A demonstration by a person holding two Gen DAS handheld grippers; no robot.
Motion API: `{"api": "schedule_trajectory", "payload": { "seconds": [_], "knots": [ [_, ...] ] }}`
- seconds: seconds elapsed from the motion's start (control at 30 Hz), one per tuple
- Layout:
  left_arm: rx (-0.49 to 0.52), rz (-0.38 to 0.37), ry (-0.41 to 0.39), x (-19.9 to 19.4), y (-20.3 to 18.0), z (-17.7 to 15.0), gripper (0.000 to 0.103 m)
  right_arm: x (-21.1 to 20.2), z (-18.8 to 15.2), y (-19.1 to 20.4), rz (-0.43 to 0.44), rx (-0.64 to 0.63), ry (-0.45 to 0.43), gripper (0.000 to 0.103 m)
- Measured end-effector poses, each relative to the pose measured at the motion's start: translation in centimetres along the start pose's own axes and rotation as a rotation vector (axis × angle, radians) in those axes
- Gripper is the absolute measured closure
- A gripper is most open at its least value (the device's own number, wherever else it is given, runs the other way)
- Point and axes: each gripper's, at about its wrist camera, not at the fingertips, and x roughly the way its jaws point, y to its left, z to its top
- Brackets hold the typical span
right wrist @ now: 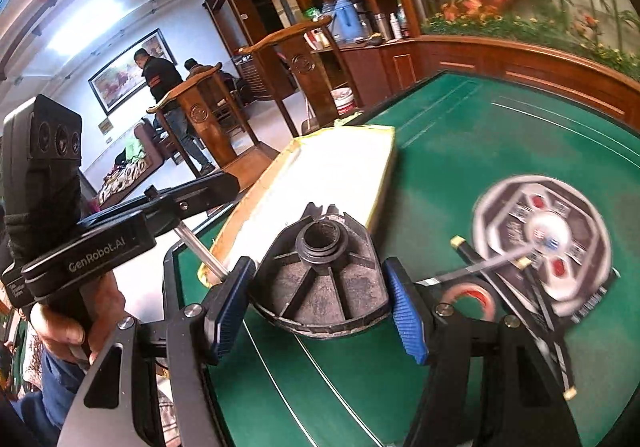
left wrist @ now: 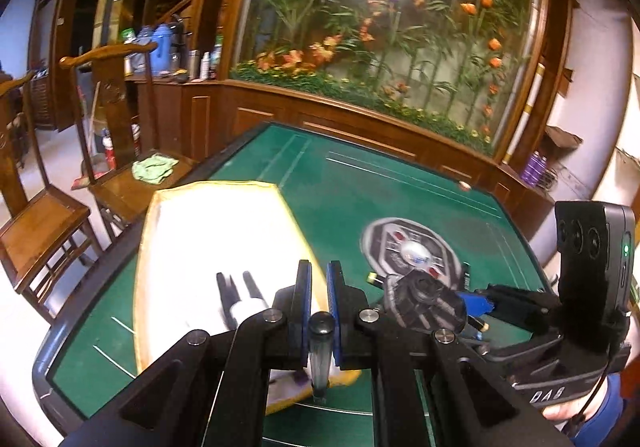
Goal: Organize rigid objects
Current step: 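Lower the base and pen into the tray and open both tools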
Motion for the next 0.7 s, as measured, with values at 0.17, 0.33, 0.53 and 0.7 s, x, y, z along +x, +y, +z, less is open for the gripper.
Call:
{"api": "schedule_trajectory", "payload": {
  "seconds": [0.17,0.33,0.53,0.7],
  "knots": [
    [-0.028,0.04,0.027,1.6,2.4,0.4,0.096,4.4,1.1,1.4,0.002,-0.01,0.05,0.038],
    [-0.053,0.063,0.077,4.5,4.5,0.7,0.096,8.0,1.8,1.2,-0.047,-0.009,0.09,0.038],
    [-0.084,0.089,0.129,7.9,6.1,1.0,0.096,11.7,3.3,-0.1,-0.083,0.021,0.128,0.038],
    [-0.14,0.099,0.182,10.6,8.1,1.4,0.096,13.8,4.2,-0.1,-0.118,0.008,0.159,0.039]
  ]
}}
